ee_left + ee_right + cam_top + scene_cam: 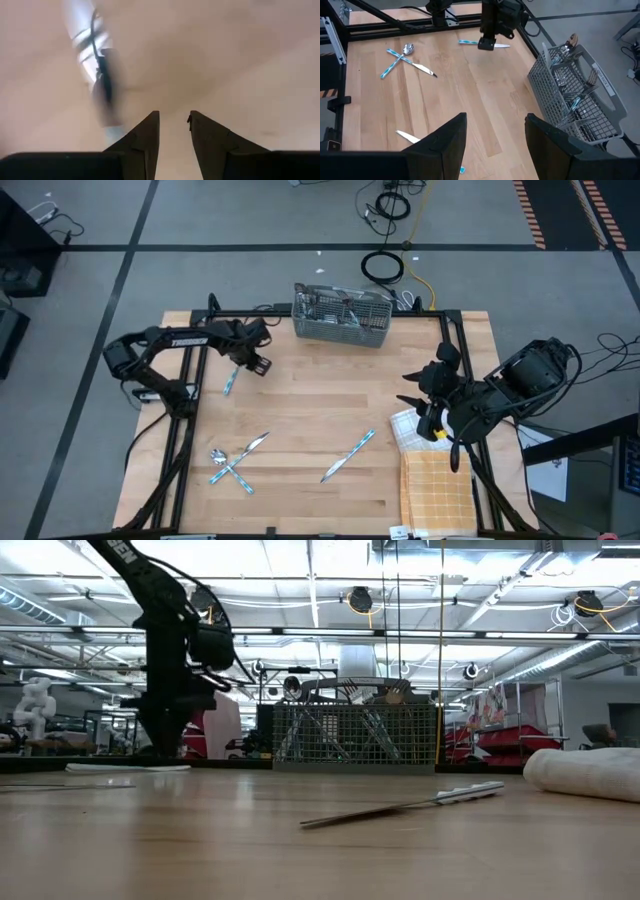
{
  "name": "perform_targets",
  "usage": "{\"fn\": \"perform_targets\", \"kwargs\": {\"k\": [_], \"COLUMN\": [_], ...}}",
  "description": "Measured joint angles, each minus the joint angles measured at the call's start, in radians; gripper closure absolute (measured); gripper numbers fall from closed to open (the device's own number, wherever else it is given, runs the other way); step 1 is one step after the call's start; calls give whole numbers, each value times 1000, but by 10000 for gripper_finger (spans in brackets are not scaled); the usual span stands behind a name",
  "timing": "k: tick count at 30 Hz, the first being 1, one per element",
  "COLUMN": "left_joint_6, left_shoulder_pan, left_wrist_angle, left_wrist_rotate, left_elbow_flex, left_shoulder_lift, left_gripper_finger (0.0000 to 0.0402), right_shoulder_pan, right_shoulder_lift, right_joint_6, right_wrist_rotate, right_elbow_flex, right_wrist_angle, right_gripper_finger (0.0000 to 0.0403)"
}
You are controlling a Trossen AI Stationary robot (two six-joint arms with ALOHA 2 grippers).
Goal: Sort silverware
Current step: Put the top left blue table knife into the gray silverware basket
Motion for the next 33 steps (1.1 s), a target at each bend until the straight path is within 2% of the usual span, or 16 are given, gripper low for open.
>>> {"fn": "perform_targets", "kwargs": {"k": [2, 5, 13, 23, 26, 30, 33], "left_joint_6": [0, 3, 26, 26, 26, 30, 34], "left_shoulder_pan": [-3, 2, 76, 74, 74, 74, 74], "left_wrist_angle": [-57, -95, -59, 91, 110, 120, 128], "left_wrist_rotate": [-78, -132, -107, -24, -33, -41, -49], "left_elbow_flex": [17, 23, -63, -182, -196, -198, -199], "left_shoulder_lift": [-10, -26, -23, -25, -26, -26, -26], "left_gripper_finger": [285, 285, 285, 286, 308, 381, 385], "right_shoulder_pan": [0, 0, 0, 0, 0, 0, 0], "right_shoulder_lift": [0, 0, 0, 0, 0, 0, 0], "right_joint_6": [-6, -9, 6, 15, 12, 10, 16], "right_wrist_rotate": [2, 21, 29, 28, 29, 32, 32], "right_elbow_flex": [0, 0, 0, 0, 0, 0, 0], "right_wrist_angle": [0, 0, 0, 0, 0, 0, 0], "right_gripper_finger": [216, 216, 216, 216, 216, 216, 216]}}
